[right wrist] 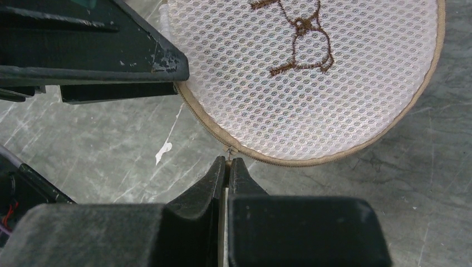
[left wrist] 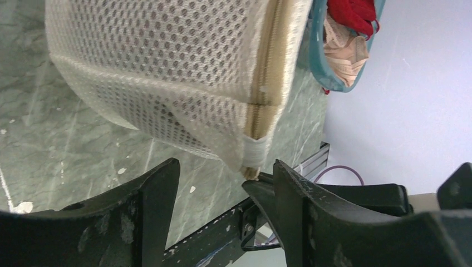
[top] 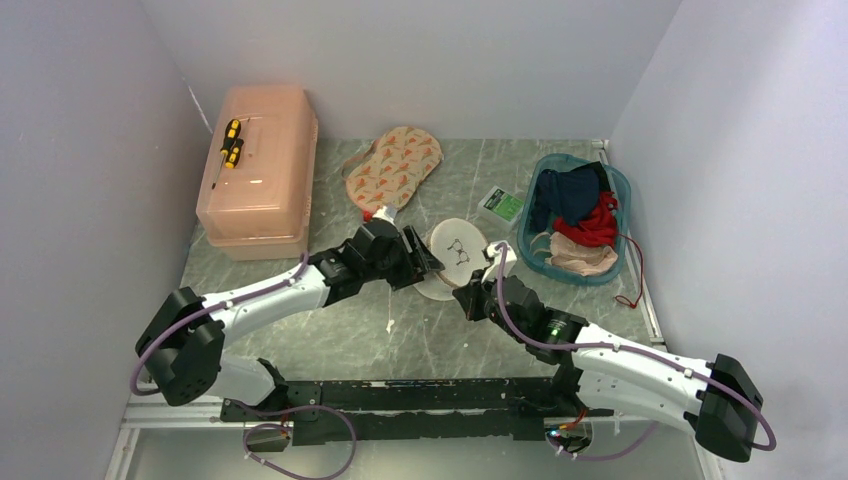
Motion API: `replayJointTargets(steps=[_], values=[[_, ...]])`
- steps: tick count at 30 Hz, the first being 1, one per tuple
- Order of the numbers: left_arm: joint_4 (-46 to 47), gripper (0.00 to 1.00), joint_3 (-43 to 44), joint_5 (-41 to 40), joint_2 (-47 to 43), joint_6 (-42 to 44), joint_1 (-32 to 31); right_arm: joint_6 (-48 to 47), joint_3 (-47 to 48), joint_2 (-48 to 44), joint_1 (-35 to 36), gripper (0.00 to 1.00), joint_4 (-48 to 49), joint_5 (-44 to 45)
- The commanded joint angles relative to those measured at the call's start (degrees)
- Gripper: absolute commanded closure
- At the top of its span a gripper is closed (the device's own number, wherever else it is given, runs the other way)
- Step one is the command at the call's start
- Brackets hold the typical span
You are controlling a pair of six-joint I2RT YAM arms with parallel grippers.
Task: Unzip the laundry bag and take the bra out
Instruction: Unzip the laundry bag at the center of the board.
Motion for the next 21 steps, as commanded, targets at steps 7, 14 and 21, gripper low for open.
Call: replayJointTargets(steps=[7,14,21], values=[[3.03,0.37,3.2,-0.28,2.55,-1.06,-1.04,-1.05,2.61,0.16,0.21,1.0,2.74,-1.22],[2.7,0.6,3.56,-0.71,3.33,-0.96,-1.07,-1.2,2.45,0.33,0.3,1.0,2.6,-1.71],[2.69,0.86,3.49,-1.66,3.38,0.18,-1.03,-1.67,2.0,-0.38,0.31,1.0,0.45,-1.17]])
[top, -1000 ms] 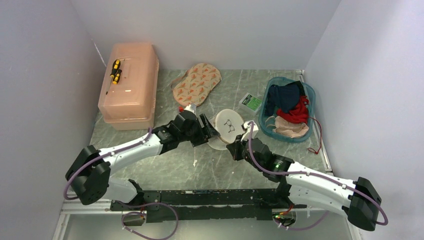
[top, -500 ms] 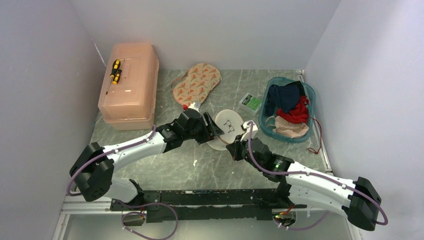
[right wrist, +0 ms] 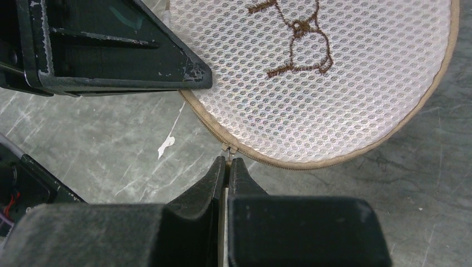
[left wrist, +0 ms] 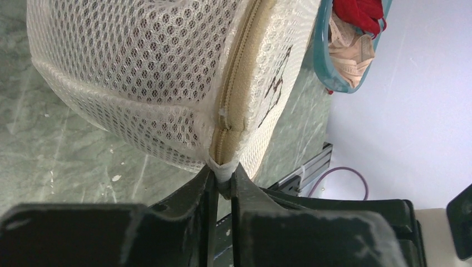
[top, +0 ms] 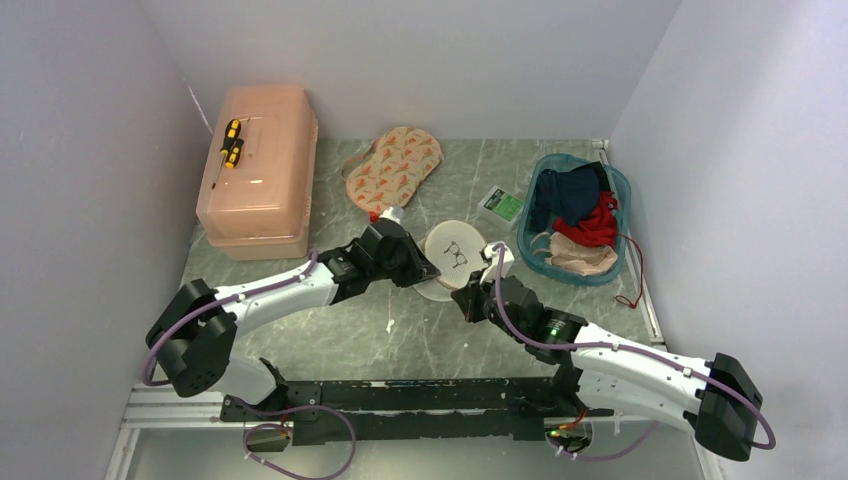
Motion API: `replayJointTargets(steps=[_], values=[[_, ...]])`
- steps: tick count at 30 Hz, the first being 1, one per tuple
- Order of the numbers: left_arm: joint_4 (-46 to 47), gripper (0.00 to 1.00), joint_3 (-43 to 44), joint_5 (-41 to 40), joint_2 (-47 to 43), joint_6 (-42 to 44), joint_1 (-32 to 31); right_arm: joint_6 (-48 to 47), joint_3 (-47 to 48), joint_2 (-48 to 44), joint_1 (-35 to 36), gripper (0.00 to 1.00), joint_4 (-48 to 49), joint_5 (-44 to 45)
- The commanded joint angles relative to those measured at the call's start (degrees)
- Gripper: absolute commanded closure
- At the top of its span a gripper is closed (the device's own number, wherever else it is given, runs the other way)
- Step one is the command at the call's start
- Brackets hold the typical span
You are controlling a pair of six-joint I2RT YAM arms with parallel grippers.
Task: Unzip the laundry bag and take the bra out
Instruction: Unzip the laundry bag at the center of the board.
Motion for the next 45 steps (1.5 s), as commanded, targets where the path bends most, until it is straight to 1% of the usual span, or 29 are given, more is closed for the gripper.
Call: replayJointTargets(steps=[1,4,8,16,19,21,23,25,27,31,33,36,37,39,41,43,45], values=[[1.08,0.89,1.94,-1.52,-0.09,0.94,-0.2,-1.29,1.74,-1.12,0.29,1.0,0.26,0.67],[0.54,0.97,2.15,-1.77,-0.43,1.66,-0.15,-1.57,1.23,-2.14,0.28,1.0,-2.55,1.53],[0.69,0.97,1.82,-1.37,-1.28,2.21,0.2,-1.38,0.83,-3.01,0.3,1.0,-4.9,3.05],[0.01,0.97,1.18,3.08,-3.48,4.09,3.16,1.17,1.16,-1.82,-1.0,1.0,-8.41,7.33],[0.85,0.97,0.29,6.14,-4.4,5.19,4.83,3.02,1.67,-2.2,-3.05,1.0,-10.33,9.48],[3.21,0.97,-0.75,10.76,-4.73,5.92,6.27,3.39,2.59,-2.59,-4.24,1.0,-11.61,11.57],[5.36,0.97,-1.46,14.5,-4.86,6.84,7.57,1.83,3.43,-3.31,-4.37,1.0,-11.42,11.44],[5.69,0.97,-1.16,17.5,-4.87,8.75,8.76,-1.93,3.73,-4.9,-4.18,1.0,-9.39,8.8],[4.42,0.97,0.73,21.2,-3.99,12.29,10.04,-6.1,3.16,-7.2,-3.74,1.0,-6.6,5.24],[-5.04,0.97,10.14,25.89,-0.33,21.76,12.39,-11.45,4.07,-10.11,-2.22,1.0,-4.89,1.14],[-7.84,0.97,14.23,27.91,1.78,25.45,13.54,-12.33,5.52,-9.64,-0.96,1.0,-4.89,-0.04],[-9.51,0.91,20.02,32.29,4.88,30.28,15.01,-11.92,7.5,-7.7,1.35,1.0,-4.51,-0.37],[-10.63,0.91,22.55,32.3,6.2,31.55,15.46,-11.58,7.84,-7.08,2.33,1.0,-4.0,-0.08],[-11.62,0.91,25.19,33.23,9.0,32.1,16.24,-10.57,7.59,-5.78,4.17,1.0,-2.41,1.03],[-10.72,0.91,26.12,35.69,11.75,31.35,16.62,-8.81,6.72,-4.09,5.36,1.0,-0.87,1.98],[-7.88,0.91,24.56,37.1,13.6,29.66,16.64,-6.47,5.8,-2.36,5.75,1.0,-0.23,2.96],[-2.63,0.9,20.42,38.1,14.14,27.31,16.68,-4.04,4.79,-1.01,6.03,1.0,1.0,4.28]])
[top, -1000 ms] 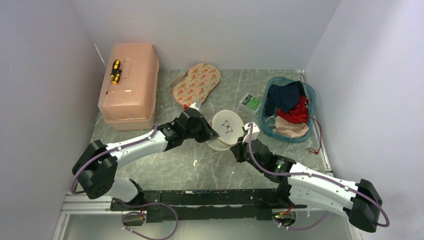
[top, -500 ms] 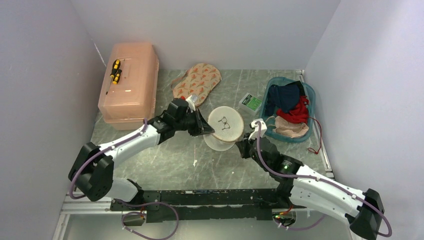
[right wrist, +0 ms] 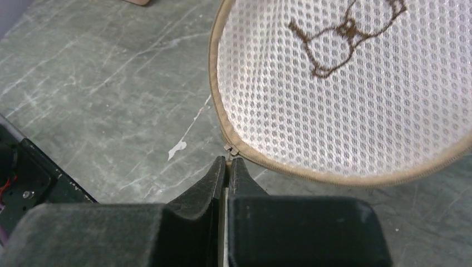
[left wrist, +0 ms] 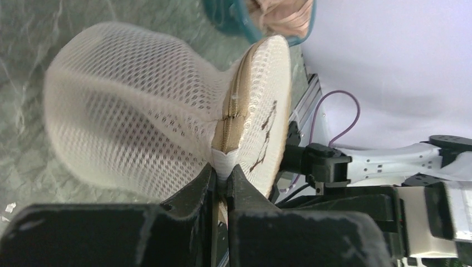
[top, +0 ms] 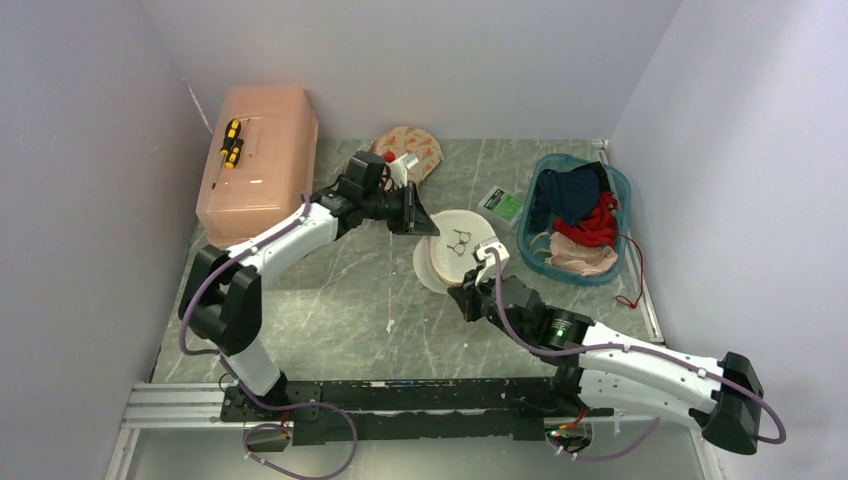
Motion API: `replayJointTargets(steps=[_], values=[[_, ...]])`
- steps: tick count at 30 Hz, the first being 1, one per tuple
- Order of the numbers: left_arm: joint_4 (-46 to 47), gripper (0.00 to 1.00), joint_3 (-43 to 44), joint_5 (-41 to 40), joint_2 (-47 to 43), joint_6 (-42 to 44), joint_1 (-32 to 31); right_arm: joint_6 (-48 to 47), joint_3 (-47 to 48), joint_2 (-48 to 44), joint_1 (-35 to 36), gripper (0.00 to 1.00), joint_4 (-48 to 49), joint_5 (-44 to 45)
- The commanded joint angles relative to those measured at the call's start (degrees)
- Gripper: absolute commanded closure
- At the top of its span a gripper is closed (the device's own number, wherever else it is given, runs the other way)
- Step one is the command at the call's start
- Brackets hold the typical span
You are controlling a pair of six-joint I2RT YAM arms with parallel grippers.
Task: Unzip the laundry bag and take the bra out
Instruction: Unzip the laundry bag at the center of the board.
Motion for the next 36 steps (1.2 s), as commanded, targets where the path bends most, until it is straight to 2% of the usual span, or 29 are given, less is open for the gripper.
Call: replayJointTargets(steps=[1,4,5,8,11,12,17,22,27,29,36], values=[[10.43,0.89,-5.62,4.33,1.88,-2.14,0.47,5.53,-1.25,2.6,1.24,1.0,5.63,2.3],[15.18,0.87,-9.04,4.55,1.12,-2.08,0.67,7.46,-2.59,4.03,1.2,1.0,6.75,4.1],[14.4,0.82,-8.73,4.0,0.71,-1.15,0.78,7.7,-2.78,4.5,1.22,1.0,6.87,4.51],[7.59,0.38,-7.16,1.7,-1.65,1.22,1.14,7.72,-2.61,5.55,1.23,1.0,6.82,4.97],[3.16,0.08,-7.92,-2.16,-6.04,1.1,1.16,7.9,-2.07,5.9,1.19,1.0,6.27,5.92],[2.39,0.06,-9.05,-3.37,-7.91,0.2,1.15,8.37,-1.98,5.82,1.19,1.0,6.1,6.1],[5.77,0.06,-19.06,-8.4,-17.14,-10.39,0.51,10.08,-1.59,6.08,1.12,1.0,6.08,6.66],[12.72,0.1,-28.17,-18.07,-22.65,-23.12,-5.37,10.54,-0.58,8.0,1.1,1.0,6.61,6.42],[13.67,0.23,-28.22,-21.94,-20.83,-28.13,-7.96,10.06,0.35,9.01,1.12,1.0,6.55,6.09],[16.76,0.29,-28.18,-22.16,-19.57,-29.85,-8.7,10.08,0.4,8.93,1.1,1.0,6.53,6.14],[18.79,0.43,-26.4,-22.51,-14.72,-31.25,-10.89,10.29,0.14,8.56,1.12,1.0,6.28,5.69]])
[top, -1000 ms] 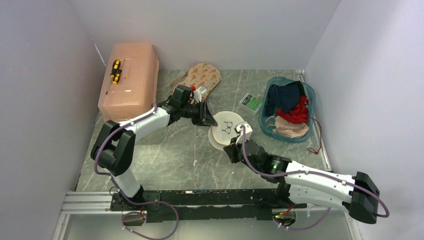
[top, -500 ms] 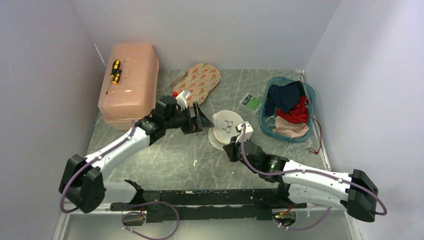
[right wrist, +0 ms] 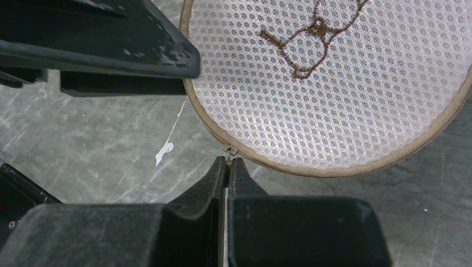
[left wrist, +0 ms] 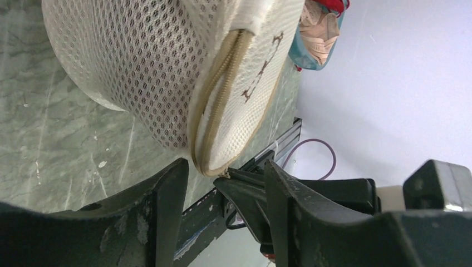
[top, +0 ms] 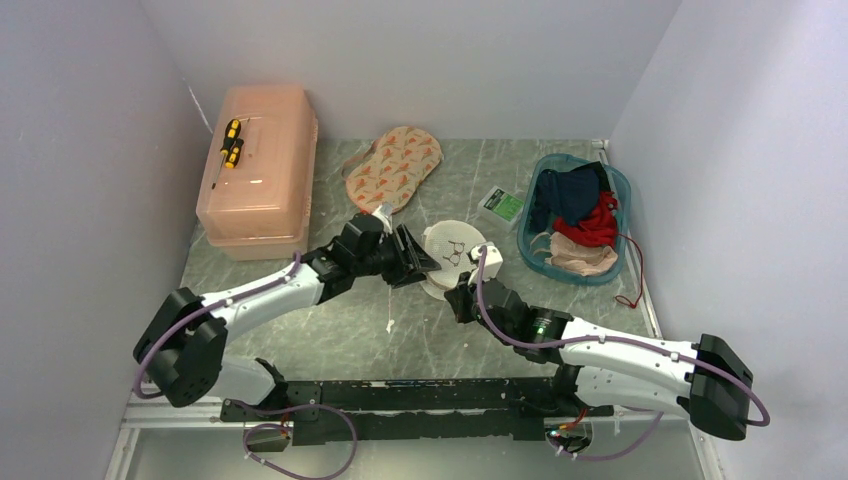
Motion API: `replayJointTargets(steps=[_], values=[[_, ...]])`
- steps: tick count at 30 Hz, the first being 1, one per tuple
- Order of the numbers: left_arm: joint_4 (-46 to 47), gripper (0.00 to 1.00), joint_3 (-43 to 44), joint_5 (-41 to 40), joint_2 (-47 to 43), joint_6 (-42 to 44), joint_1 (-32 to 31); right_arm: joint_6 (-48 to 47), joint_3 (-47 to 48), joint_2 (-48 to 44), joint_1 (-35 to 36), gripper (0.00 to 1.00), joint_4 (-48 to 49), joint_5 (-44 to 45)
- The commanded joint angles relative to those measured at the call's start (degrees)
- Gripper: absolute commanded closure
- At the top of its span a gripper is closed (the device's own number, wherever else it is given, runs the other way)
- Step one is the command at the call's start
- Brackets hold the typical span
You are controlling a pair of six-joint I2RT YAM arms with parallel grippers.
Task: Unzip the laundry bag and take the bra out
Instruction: Unzip the laundry bag at the center of the board.
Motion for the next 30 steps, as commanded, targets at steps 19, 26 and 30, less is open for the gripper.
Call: replayJointTargets(steps=[19,26,30], values=[[4.71,0.97,2.26,-1.24,3.62,-0.82,-1.79,1.13,1.25,-2.08,0.2,1.0,0.16,1.73],[3.88,0.97,1.73,-1.77,1.58,1.0,-1.19,2.96,-0.41,-6.38,0.12,1.0,-6.96,5.01],[3.12,0.97,2.35,0.08,0.71,2.66,-0.12,4.51,-1.3,-8.62,-0.5,1.0,-11.23,7.07]])
